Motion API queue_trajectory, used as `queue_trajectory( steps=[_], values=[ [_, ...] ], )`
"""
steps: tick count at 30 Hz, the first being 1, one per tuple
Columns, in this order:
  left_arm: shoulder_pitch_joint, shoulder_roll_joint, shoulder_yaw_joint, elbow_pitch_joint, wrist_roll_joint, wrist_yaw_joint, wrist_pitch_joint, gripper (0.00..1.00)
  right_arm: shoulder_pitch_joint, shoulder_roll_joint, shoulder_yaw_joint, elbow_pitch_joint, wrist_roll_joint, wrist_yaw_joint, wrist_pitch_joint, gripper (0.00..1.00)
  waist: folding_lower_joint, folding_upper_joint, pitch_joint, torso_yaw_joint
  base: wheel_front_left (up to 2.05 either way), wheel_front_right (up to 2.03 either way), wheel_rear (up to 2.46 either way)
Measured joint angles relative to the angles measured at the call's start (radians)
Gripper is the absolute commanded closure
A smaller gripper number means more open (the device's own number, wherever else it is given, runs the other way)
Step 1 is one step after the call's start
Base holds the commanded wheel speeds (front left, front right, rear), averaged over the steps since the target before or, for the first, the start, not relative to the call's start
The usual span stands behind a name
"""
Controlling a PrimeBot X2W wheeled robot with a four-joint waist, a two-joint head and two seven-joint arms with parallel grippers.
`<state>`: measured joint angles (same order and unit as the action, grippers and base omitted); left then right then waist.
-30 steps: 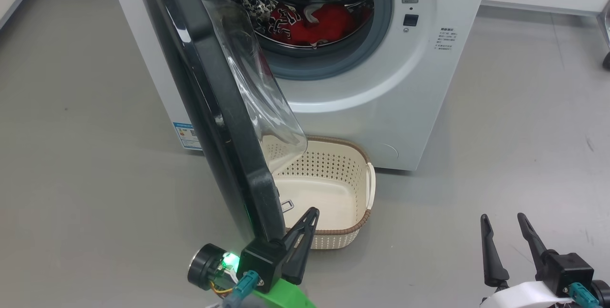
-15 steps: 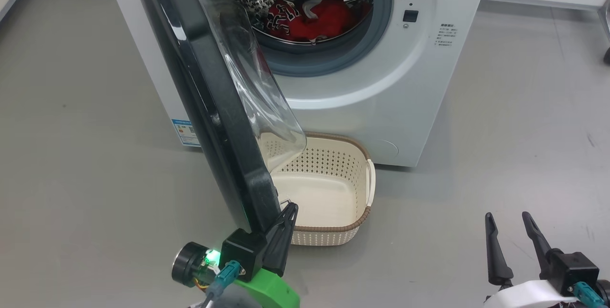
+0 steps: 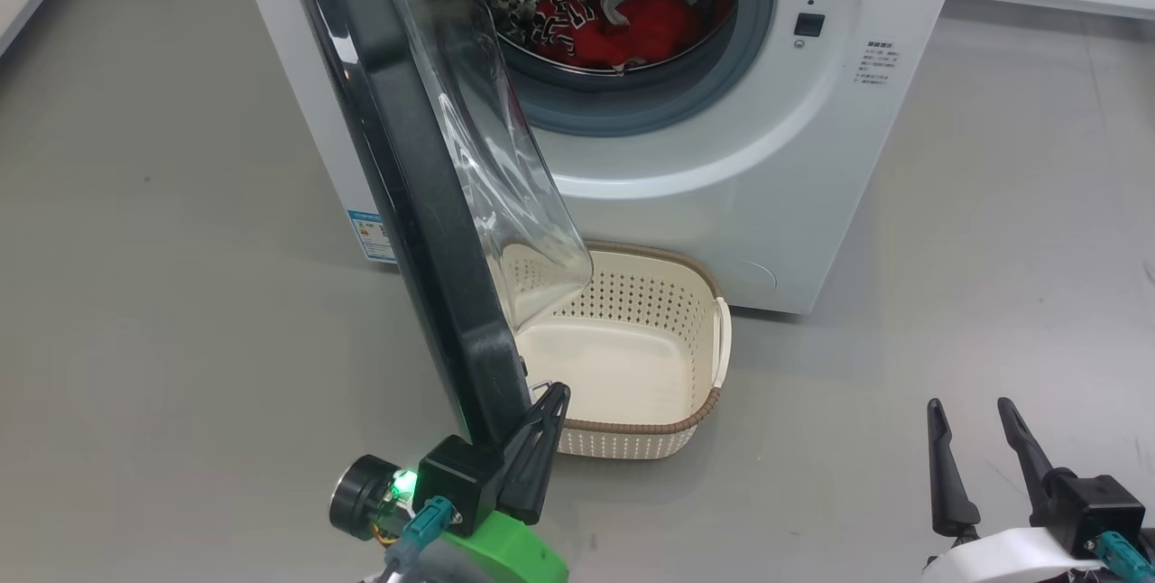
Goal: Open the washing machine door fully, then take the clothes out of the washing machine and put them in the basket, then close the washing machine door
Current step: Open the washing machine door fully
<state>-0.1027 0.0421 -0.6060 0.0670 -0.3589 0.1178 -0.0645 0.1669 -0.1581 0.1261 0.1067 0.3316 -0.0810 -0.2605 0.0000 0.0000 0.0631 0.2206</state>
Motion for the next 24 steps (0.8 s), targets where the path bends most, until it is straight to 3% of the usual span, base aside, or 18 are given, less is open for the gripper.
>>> queue_trajectory(
  steps=[24],
  values=[
    [0.008,0.001,-0.01,-0.005,0.009,0.0,-0.034,1.0,0.003,-0.002,-0.026,-0.008,-0.01,0.001,0.0,0.0,0.0,0.0,-0.006,0.161,0.0,0.0,0.0]
  ],
)
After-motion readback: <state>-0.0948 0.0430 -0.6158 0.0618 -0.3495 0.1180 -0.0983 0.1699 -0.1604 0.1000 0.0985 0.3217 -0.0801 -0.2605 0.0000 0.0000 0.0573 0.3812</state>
